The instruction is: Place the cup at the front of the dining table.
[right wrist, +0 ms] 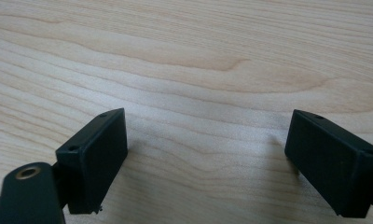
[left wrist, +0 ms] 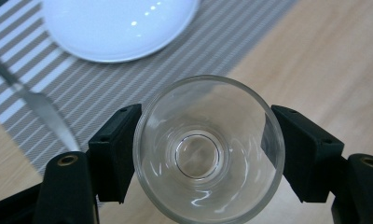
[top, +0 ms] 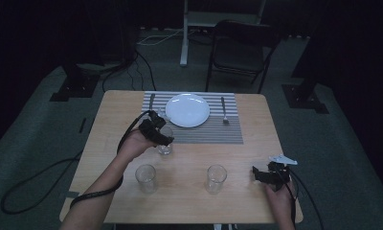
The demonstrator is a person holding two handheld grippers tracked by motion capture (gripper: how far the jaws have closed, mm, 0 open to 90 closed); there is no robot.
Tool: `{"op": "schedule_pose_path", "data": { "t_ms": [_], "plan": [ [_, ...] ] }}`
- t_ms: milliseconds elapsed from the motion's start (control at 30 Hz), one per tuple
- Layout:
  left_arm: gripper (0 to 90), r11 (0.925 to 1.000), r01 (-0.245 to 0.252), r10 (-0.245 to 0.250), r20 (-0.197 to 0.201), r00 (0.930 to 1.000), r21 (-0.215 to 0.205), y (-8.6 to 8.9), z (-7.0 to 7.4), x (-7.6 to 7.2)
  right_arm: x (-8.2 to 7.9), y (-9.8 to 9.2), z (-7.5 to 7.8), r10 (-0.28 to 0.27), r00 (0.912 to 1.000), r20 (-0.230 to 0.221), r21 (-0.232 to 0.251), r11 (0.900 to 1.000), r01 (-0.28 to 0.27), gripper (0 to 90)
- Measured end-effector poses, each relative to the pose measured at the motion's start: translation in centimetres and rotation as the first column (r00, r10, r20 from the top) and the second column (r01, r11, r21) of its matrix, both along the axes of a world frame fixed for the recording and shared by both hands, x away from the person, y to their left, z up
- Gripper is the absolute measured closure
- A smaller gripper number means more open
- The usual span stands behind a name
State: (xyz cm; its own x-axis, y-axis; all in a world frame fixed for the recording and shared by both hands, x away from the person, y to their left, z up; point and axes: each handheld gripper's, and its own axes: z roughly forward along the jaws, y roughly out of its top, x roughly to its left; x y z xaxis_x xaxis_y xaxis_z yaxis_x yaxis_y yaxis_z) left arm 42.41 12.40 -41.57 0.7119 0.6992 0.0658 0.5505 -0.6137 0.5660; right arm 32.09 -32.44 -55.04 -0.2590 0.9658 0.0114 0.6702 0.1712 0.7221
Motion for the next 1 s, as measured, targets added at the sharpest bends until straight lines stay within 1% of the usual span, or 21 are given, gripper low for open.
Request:
{"op": "schedule_pose_path", "data": {
  "t_ms": [100, 167, 200, 233, 267, 367, 400, 467, 500, 533, 600, 667, 700, 733, 767, 800, 833, 900, 933, 967, 1000],
  "plan": [
    [29.3, 0.9989, -0.046, 0.046, 0.004, 0.999, -0.014, 0.3, 0.1, 1.2, 0.0, 0.0, 0.0, -0.001, 1.0, 0.0, 0.001, 1.0, 0.001, 12.7],
    [29.2, 0.9962, -0.081, 0.081, 0.008, 0.9967, -0.031, 0.6, 0.2, 2.0, 0.0, 0.0, 0.0, -0.001, 1.0, 0.0, 0.001, 1.0, 0.001, 12.7],
    [29.3, 0.9953, -0.091, 0.091, 0.008, 0.9958, -0.032, 0.7, 0.2, 2.4, 0.0, 0.0, 0.0, -0.001, 1.0, 0.0, 0.001, 1.0, 0.001, 12.7],
    [29.2, 0.993, -0.111, 0.111, 0.008, 0.9938, -0.042, 0.7, 0.3, 2.8, 0.0, 0.0, 0.0, -0.001, 1.0, 0.0, 0.0, 1.0, 0.001, 12.7],
    [29.2, 0.9922, -0.118, 0.119, 0.01, 0.9929, -0.041, 0.9, 0.3, 3.2, 0.0, 0.0, 0.0, -0.001, 1.0, 0.0, 0.0, 1.0, 0.001, 12.7],
    [29.3, 0.9848, -0.165, 0.165, 0.008, 0.9862, -0.054, 1.2, 0.3, 4.3, 0.0, 0.0, 0.0, -0.001, 1.0, 0.0, 0.0, 1.0, 0.001, 12.7],
    [29.3, 0.9827, -0.177, 0.177, 0.007, 0.9841, -0.056, 1.3, 0.3, 4.6, 0.0, 0.0, 0.0, -0.001, 1.0, 0.0, 0.0, 1.0, 0.001, 12.7],
    [29.3, 0.9811, -0.188, 0.188, 0.0, 0.9821, -0.045, 1.4, 0.3, 5.4, 0.0, 0.0, 0.0, -0.001, 1.0, 0.0, 0.0, 1.0, 0.001, 12.7],
    [29.3, 0.9776, -0.204, 0.204, -0.003, 0.979, -0.051, 1.5, 0.2, 5.7, 0.0, 0.0, 0.0, -0.001, 1.0, 0.0, 0.0, 1.0, 0.001, 12.7],
    [29.3, 0.9781, -0.203, 0.203, -0.011, 0.9791, -0.044, 1.5, 0.2, 6.1, 0.0, 0.0, 0.0, 0.0, 1.0, 0.0, 0.0, 1.0, 0.0, 12.7],
    [29.2, 0.9727, -0.226, 0.225, -0.025, 0.9741, -0.054, 1.6, 0.1, 6.8, 0.0, 0.0, 0.0, -0.001, 1.0, 0.0, 0.0, 1.0, 0.001, 12.7],
    [29.2, 0.9705, -0.235, 0.233, -0.034, 0.9719, -0.056, 1.6, -0.1, 7.4, 0.0, 0.0, 0.0, -0.001, 1.0, 0.0, 0.001, 1.0, 0.001, 12.7],
    [29.3, 0.9715, -0.232, 0.23, -0.037, 0.9725, -0.05, 1.6, -0.1, 7.7, 0.0, 0.0, 0.0, -0.001, 1.0, 0.0, 0.0, 1.0, 0.001, 12.7],
    [29.2, 0.9699, -0.239, 0.238, -0.041, 0.9705, -0.046, 1.6, -0.2, 8.0, 0.0, 0.0, 0.0, -0.001, 1.0, 0.0, 0.0, 1.0, 0.001, 12.7],
    [29.3, 0.9701, -0.24, 0.238, -0.043, 0.9702, -0.035, 1.6, -0.4, 8.3, 0.0, 0.0, 0.0, -0.001, 1.0, 0.0, 0.0, 1.0, 0.001, 12.7],
    [29.3, 0.9688, -0.246, 0.244, -0.042, 0.9688, -0.033, 1.6, -0.5, 8.6, 0.0, 0.0, 0.0, 0.0, 1.0, 0.0, -0.001, 1.0, 0.0, 12.7],
    [29.3, 0.9682, -0.247, 0.245, -0.05, 0.9682, -0.038, 1.7, -0.6, 8.9, 0.0, 0.0, 0.0, -0.001, 1.0, 0.0, 0.0, 1.0, 0.001, 12.7],
    [29.2, 0.9735, -0.224, 0.22, -0.074, 0.9728, -0.048, 1.5, -0.7, 9.3, 0.0, 0.0, 0.0, -0.001, 1.0, 0.0, 0.0, 1.0, 0.001, 12.7],
    [29.2, 0.9741, -0.22, 0.215, -0.078, 0.9735, -0.055, 1.4, -0.8, 9.4, 0.0, 0.0, 0.0, -0.001, 1.0, 0.0, 0.001, 1.0, 0.001, 12.7],
    [29.2, 0.9741, -0.22, 0.215, -0.08, 0.9733, -0.053, 1.3, -0.9, 9.6, 0.0, 0.0, 0.0, -0.001, 1.0, 0.0, 0.0, 1.0, 0.001, 12.7],
    [29.2, 0.9743, -0.221, 0.217, -0.072, 0.9734, -0.045, 1.2, -1.1, 9.7, 0.0, 0.0, 0.0, -0.001, 1.0, 0.0, 0.0, 1.0, 0.001, 12.7]
  ]
}}
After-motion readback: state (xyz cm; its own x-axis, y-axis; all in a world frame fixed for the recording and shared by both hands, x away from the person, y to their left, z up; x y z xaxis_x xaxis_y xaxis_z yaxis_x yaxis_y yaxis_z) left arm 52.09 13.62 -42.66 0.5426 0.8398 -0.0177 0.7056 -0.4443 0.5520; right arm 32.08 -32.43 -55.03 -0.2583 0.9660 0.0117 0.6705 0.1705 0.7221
